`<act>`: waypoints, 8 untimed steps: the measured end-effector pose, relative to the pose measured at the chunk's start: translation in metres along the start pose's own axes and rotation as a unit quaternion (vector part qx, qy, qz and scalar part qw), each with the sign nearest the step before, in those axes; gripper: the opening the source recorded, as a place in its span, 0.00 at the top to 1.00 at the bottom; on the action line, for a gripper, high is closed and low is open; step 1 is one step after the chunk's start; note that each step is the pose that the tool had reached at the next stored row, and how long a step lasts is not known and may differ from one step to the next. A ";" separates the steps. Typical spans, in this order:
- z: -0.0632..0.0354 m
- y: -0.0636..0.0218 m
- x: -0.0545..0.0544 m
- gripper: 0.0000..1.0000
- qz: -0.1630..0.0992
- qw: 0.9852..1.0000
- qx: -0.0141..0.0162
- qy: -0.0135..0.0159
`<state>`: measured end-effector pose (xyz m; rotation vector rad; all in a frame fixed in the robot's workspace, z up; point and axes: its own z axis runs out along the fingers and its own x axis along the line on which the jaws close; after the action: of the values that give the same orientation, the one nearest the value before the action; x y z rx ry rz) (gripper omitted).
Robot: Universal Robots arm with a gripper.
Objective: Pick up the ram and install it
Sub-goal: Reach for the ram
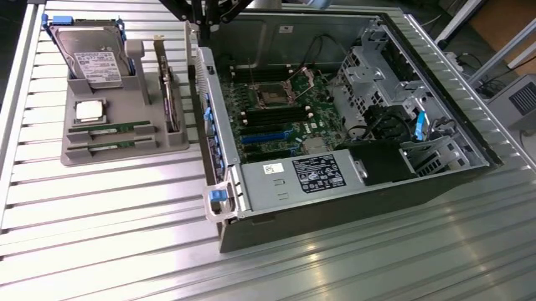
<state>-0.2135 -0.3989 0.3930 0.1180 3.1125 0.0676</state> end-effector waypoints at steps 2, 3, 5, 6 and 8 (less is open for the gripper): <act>-0.0002 -0.0006 0.009 0.90 0.000 1.000 0.000 0.000; -0.0003 -0.0009 0.012 0.90 0.000 1.000 0.000 0.000; -0.0005 -0.0012 0.017 0.90 0.000 1.000 0.000 0.000; -0.0005 -0.0014 0.018 0.90 0.000 1.000 0.000 0.000; -0.0006 -0.0017 0.022 0.90 0.000 1.000 0.000 0.000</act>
<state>-0.2356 -0.3989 0.3930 0.1179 3.1125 0.0676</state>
